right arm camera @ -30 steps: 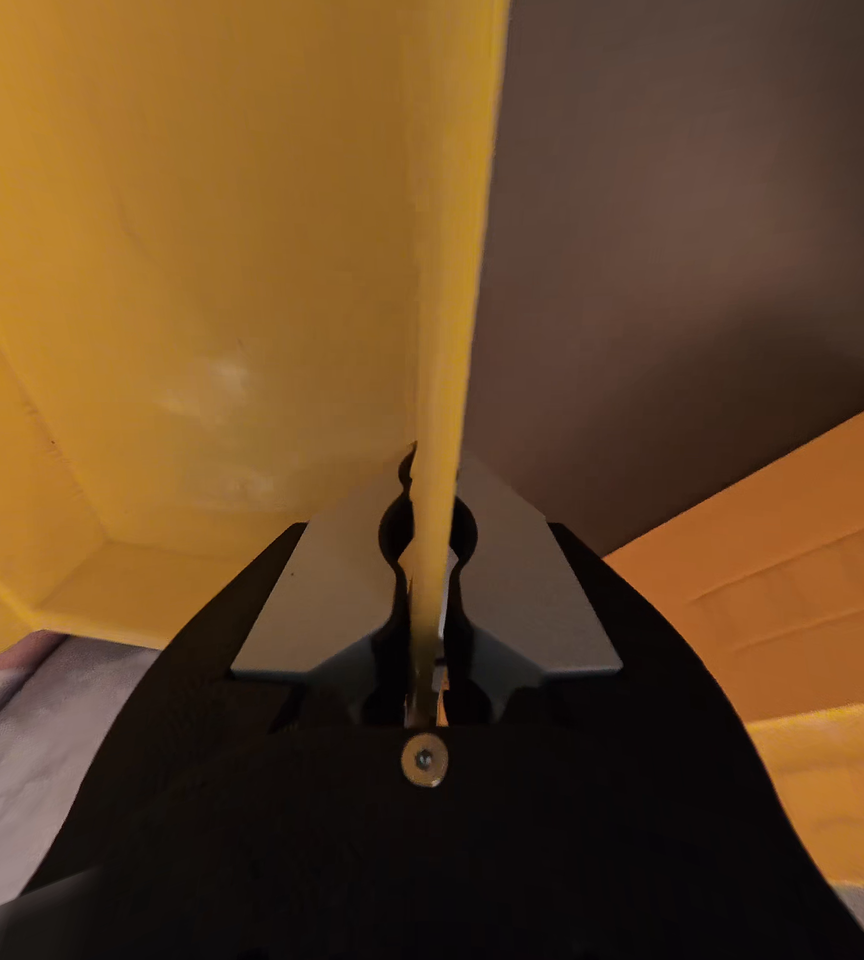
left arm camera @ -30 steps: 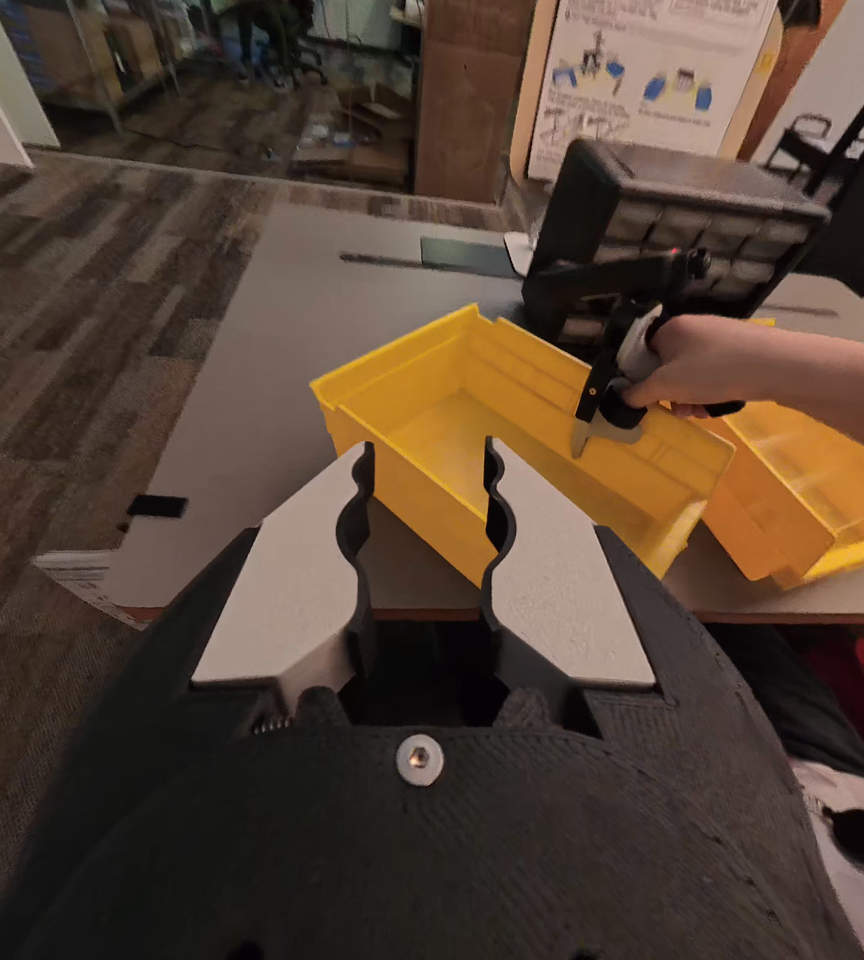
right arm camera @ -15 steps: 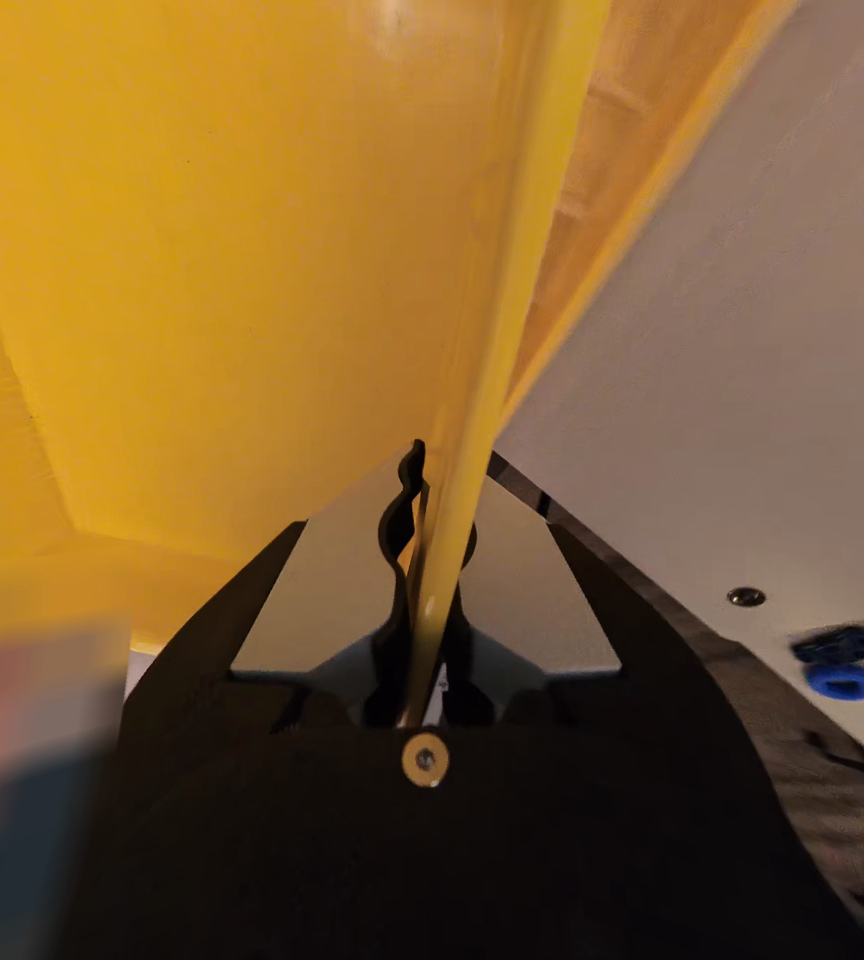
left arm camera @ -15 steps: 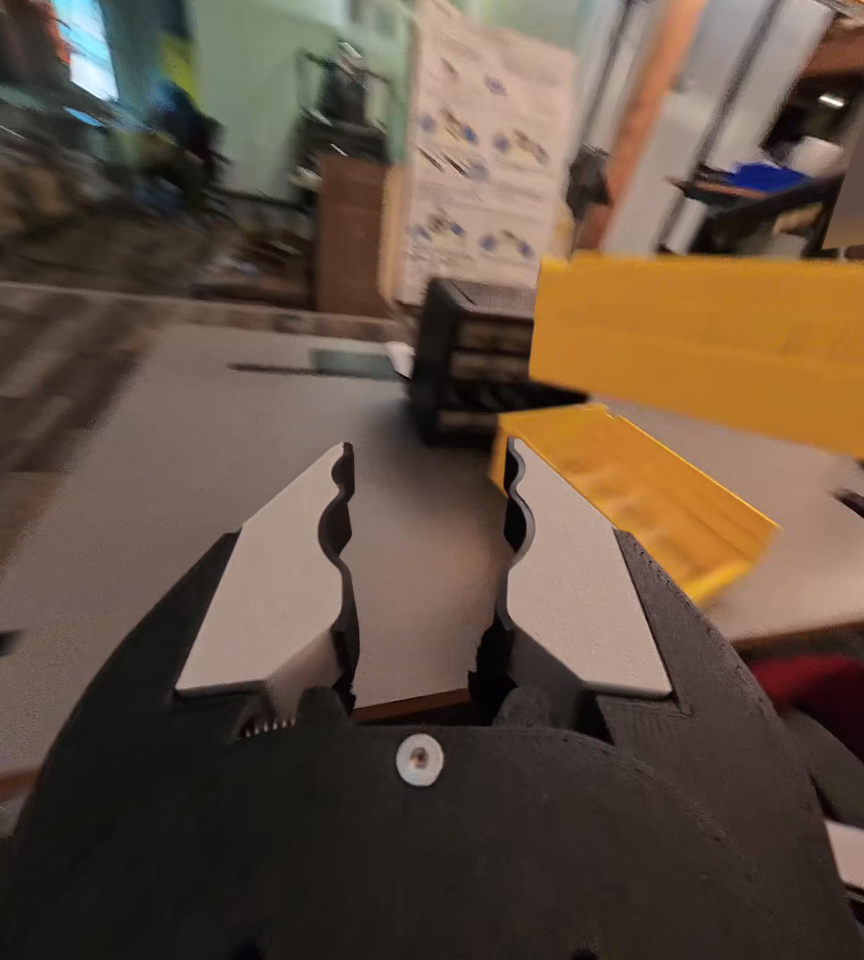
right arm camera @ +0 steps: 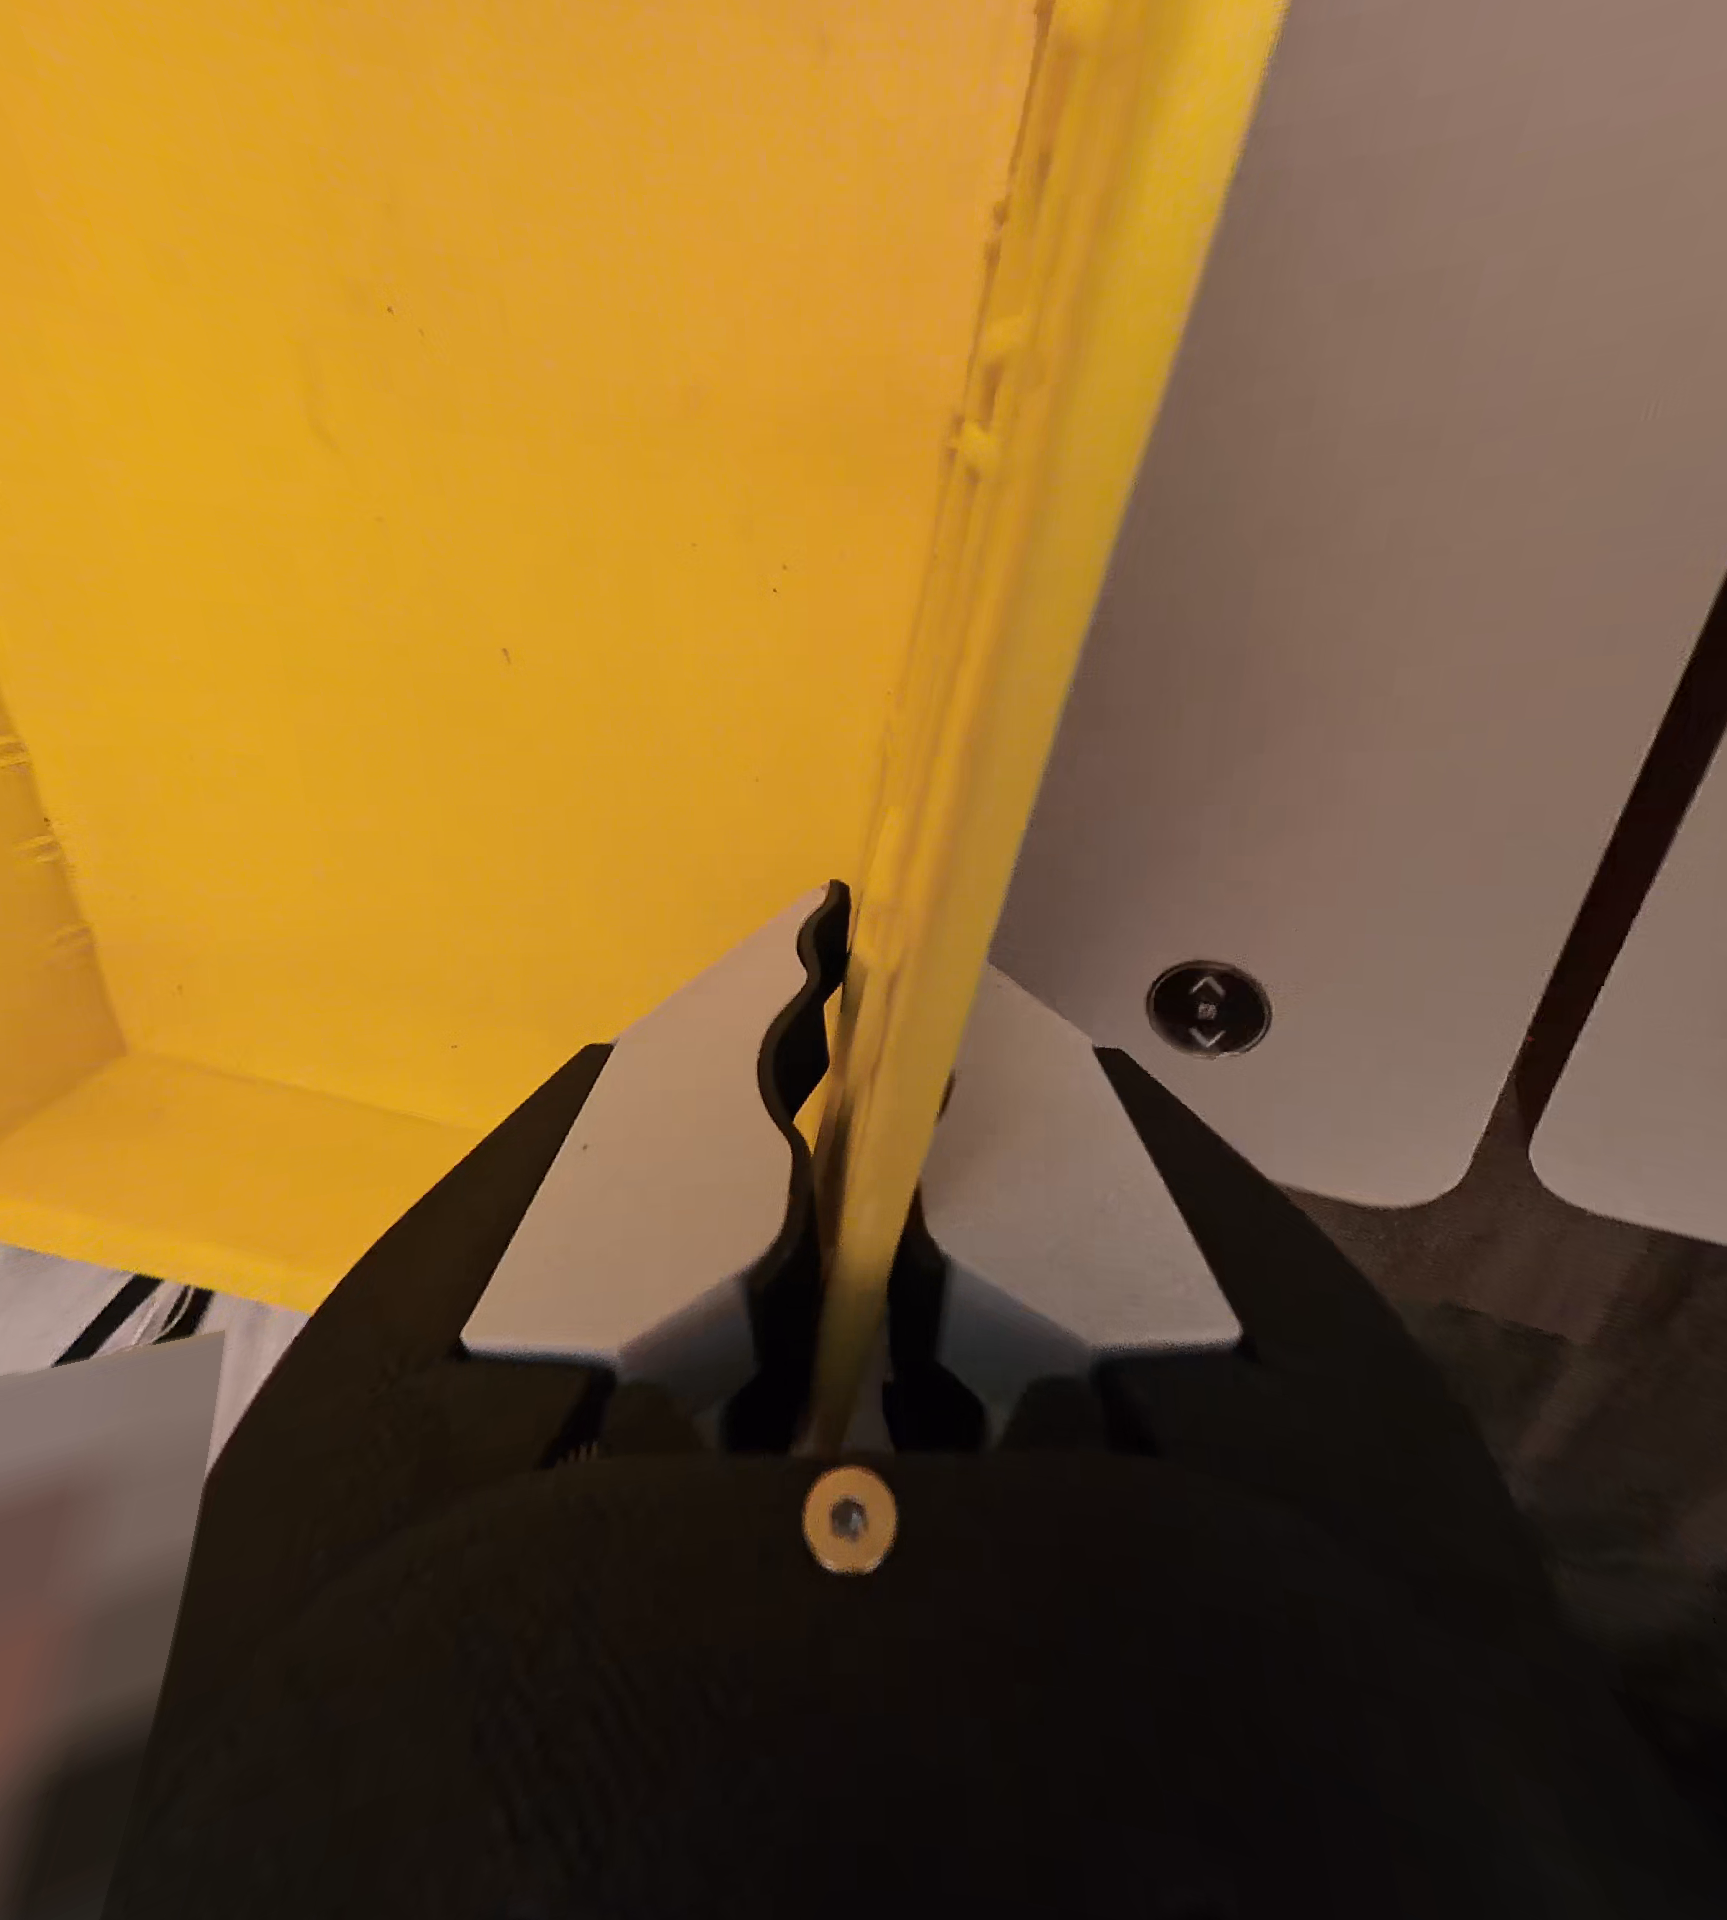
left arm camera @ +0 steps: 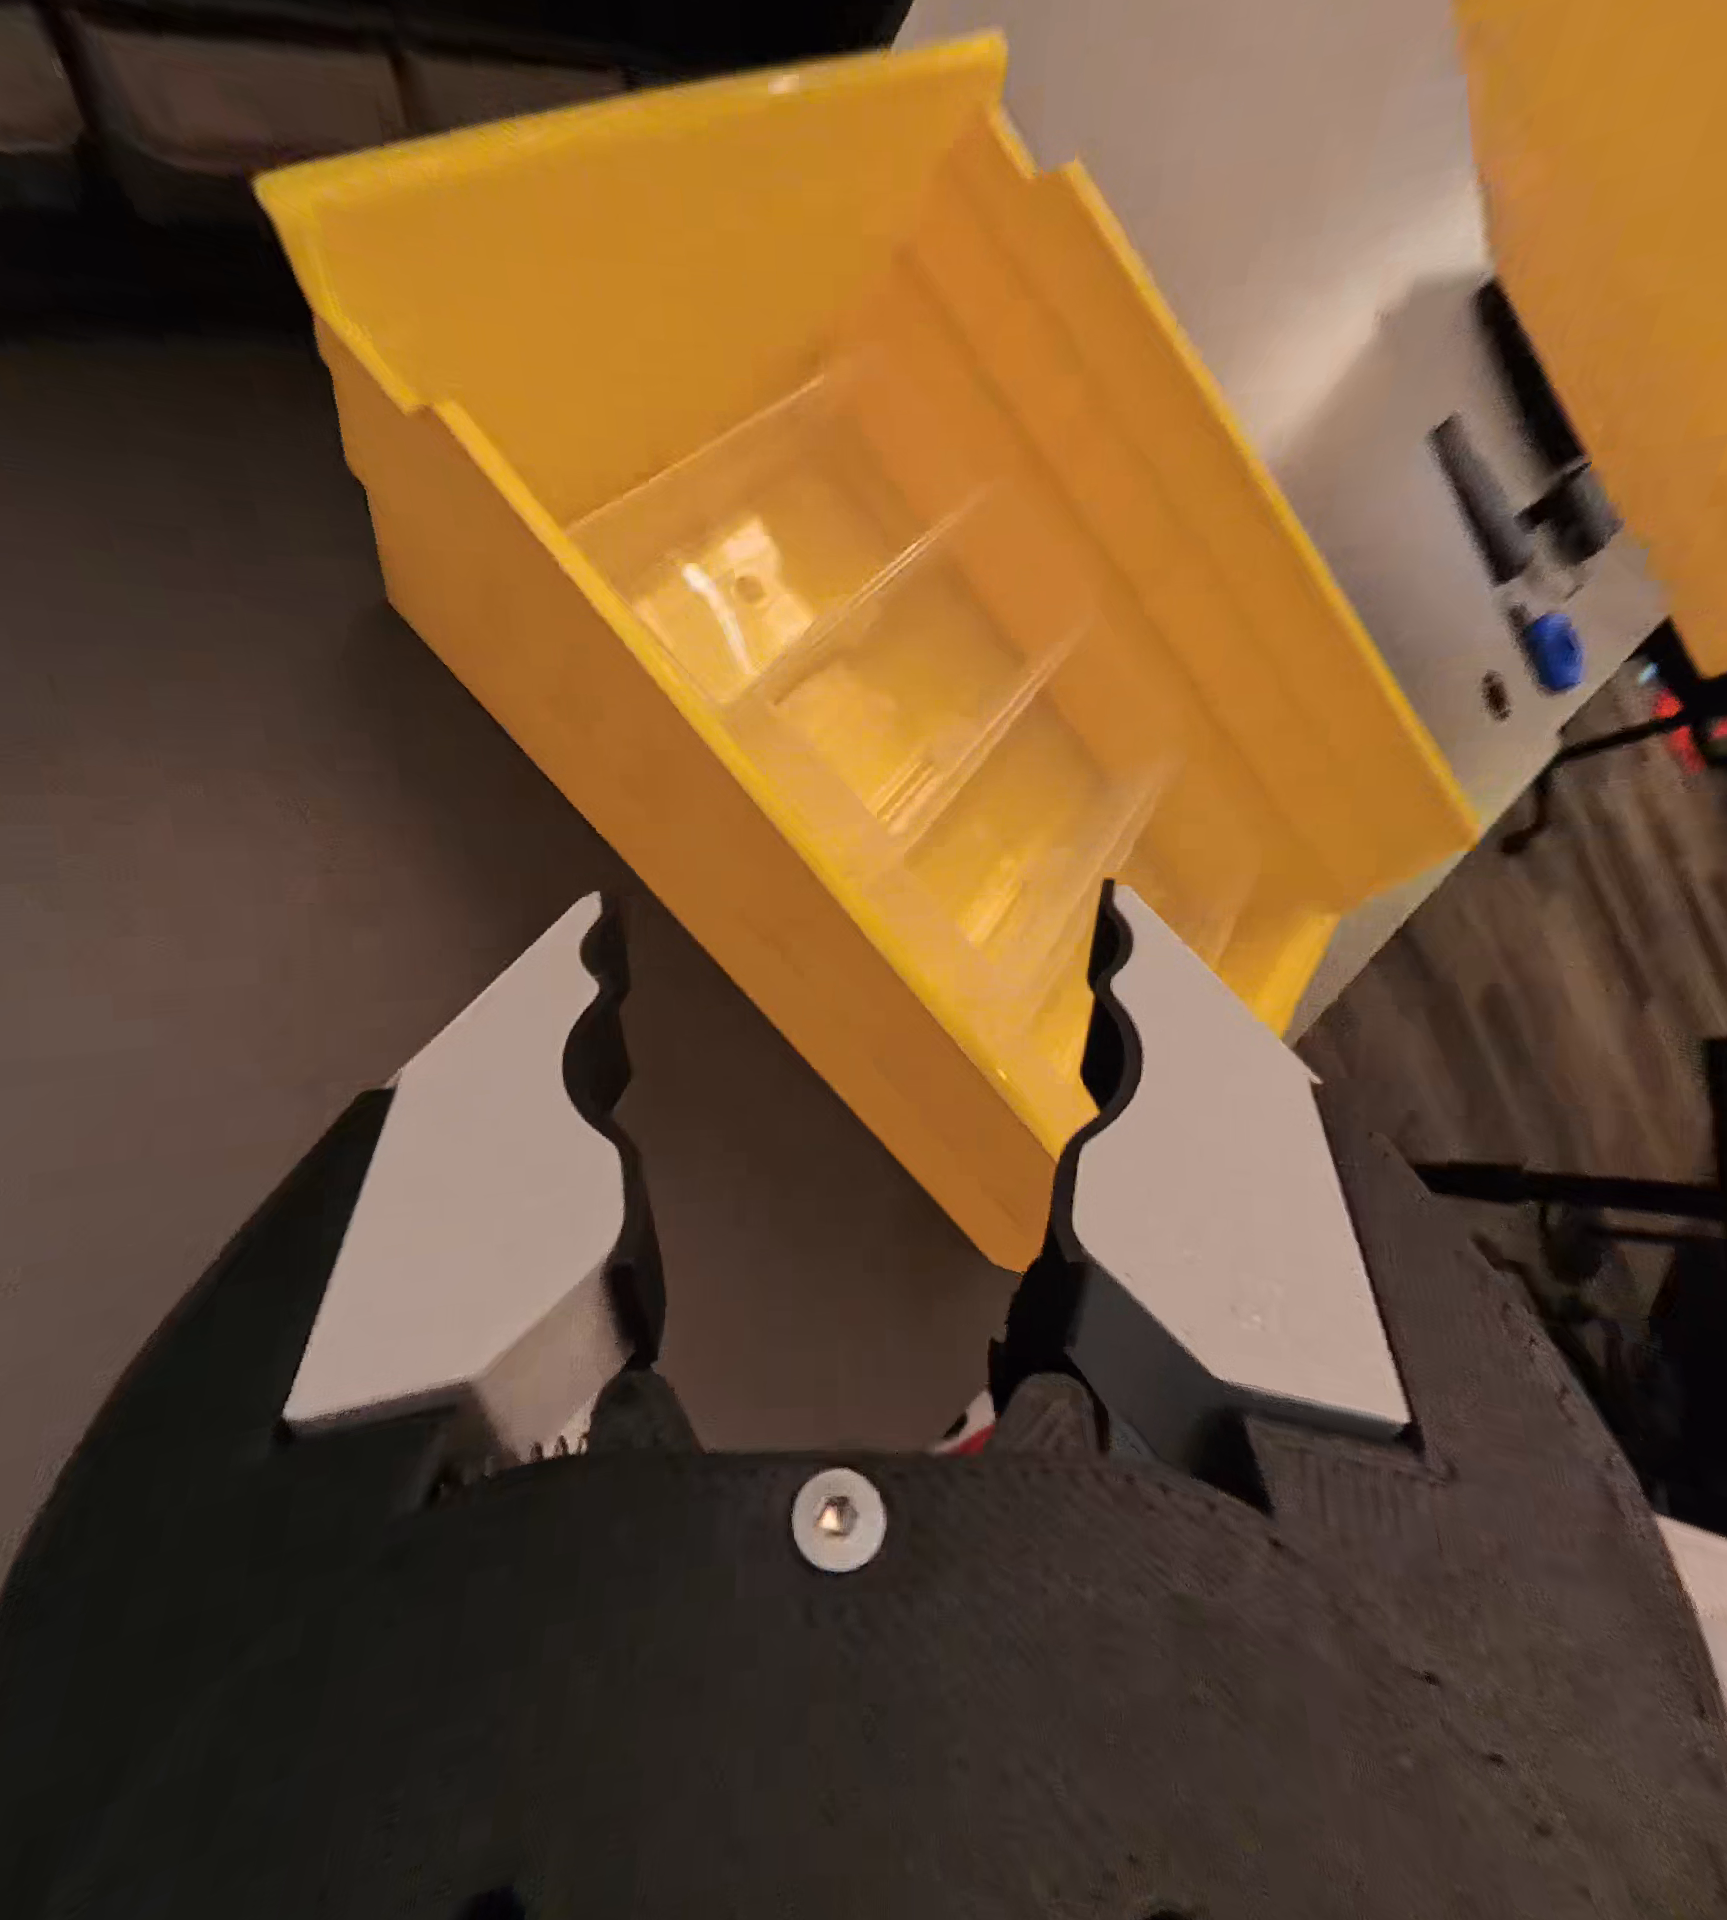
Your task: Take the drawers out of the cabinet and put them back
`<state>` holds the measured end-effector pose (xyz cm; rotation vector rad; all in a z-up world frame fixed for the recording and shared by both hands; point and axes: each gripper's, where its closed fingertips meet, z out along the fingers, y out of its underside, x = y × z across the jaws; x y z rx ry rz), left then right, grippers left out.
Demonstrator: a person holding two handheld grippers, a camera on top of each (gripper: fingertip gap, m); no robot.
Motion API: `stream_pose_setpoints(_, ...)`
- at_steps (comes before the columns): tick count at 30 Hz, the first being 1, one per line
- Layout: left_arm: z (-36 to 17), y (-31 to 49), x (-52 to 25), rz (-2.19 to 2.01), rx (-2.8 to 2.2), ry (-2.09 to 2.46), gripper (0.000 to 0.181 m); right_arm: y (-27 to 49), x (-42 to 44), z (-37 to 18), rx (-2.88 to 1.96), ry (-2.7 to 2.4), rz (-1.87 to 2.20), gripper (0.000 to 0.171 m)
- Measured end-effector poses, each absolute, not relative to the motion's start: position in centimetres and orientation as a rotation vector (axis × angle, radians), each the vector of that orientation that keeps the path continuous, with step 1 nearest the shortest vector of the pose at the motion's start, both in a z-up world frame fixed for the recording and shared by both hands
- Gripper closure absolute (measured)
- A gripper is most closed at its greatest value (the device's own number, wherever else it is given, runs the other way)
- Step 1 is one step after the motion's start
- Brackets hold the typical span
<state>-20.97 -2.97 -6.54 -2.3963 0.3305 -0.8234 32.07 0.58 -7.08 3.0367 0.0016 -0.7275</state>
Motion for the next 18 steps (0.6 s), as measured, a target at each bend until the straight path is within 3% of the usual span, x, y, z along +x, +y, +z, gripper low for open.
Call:
stream_pose_setpoints(6, -10.4, -3.4, -21.4, -0.674, -2.711, 0.511, 0.104, 1.4, 33.8, -13.1, 2.97, -0.029, -0.718, 0.17)
stream_pose_setpoints(12, -10.7, -4.6, -20.5, -0.742, -2.85, 0.61, 0.116, 3.4, 33.9, -14.6, 3.035, 0.059, -0.642, 0.169)
stream_pose_setpoints(18, -10.1, -5.2, -20.6, -0.762, -2.933, 0.722, 0.157, 4.1, 33.2, -15.1, 3.065, 0.167, -0.484, 0.163)
